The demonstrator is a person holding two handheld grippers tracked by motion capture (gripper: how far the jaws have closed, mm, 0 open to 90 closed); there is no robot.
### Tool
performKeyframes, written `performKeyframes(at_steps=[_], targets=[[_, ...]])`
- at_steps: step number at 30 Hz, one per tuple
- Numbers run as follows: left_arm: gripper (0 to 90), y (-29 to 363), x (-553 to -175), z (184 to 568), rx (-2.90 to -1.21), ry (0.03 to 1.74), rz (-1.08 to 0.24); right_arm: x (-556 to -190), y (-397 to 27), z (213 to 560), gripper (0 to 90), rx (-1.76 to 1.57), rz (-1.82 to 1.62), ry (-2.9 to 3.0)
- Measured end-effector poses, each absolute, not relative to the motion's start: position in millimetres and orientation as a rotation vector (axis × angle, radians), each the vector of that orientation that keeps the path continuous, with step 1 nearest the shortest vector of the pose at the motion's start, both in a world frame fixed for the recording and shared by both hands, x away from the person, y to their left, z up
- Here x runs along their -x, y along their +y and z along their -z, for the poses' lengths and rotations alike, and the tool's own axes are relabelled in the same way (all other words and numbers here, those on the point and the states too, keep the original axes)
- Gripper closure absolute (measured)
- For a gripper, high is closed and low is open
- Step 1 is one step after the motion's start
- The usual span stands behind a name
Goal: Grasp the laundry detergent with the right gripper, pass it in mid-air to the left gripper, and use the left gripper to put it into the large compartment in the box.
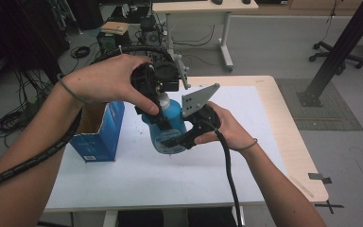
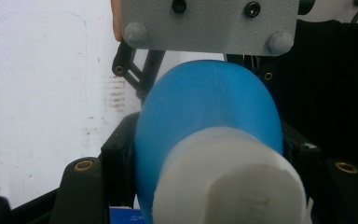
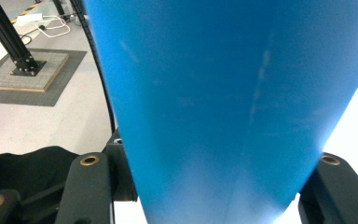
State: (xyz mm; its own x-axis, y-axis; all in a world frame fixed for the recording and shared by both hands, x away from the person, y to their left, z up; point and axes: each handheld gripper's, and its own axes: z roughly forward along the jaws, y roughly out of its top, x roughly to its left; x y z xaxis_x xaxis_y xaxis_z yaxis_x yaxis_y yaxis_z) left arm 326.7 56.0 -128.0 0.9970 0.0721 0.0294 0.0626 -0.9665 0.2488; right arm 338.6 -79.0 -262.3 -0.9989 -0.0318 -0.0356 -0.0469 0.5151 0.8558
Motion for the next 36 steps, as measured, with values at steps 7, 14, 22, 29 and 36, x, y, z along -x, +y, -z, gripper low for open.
performKeyframes(at_steps=[7, 14, 22, 29, 36], targets=[[37.7, 55.0, -325.3, 128.0, -2.882, 0.106, -0.065, -338.9, -79.5, 262.2, 42.7, 0.073, -1.546, 2.718], [37.8, 53.6, -324.8, 128.7, -2.895, 0.106, -0.067, -338.5, -80.0, 264.4, 42.5, 0.07, -1.554, 2.717], [38.0, 51.8, -324.1, 128.3, -2.91, 0.098, -0.08, -337.5, -79.2, 267.0, 42.0, 0.059, -1.573, 2.7], [38.0, 50.2, -323.6, 128.7, -2.929, 0.095, -0.088, -335.8, -79.5, 268.8, 34.9, 0.041, -1.643, 2.647], [37.9, 50.0, -324.4, 128.5, -2.935, 0.095, -0.081, -335.0, -81.0, 269.4, 27.8, 0.019, -1.647, 2.632]])
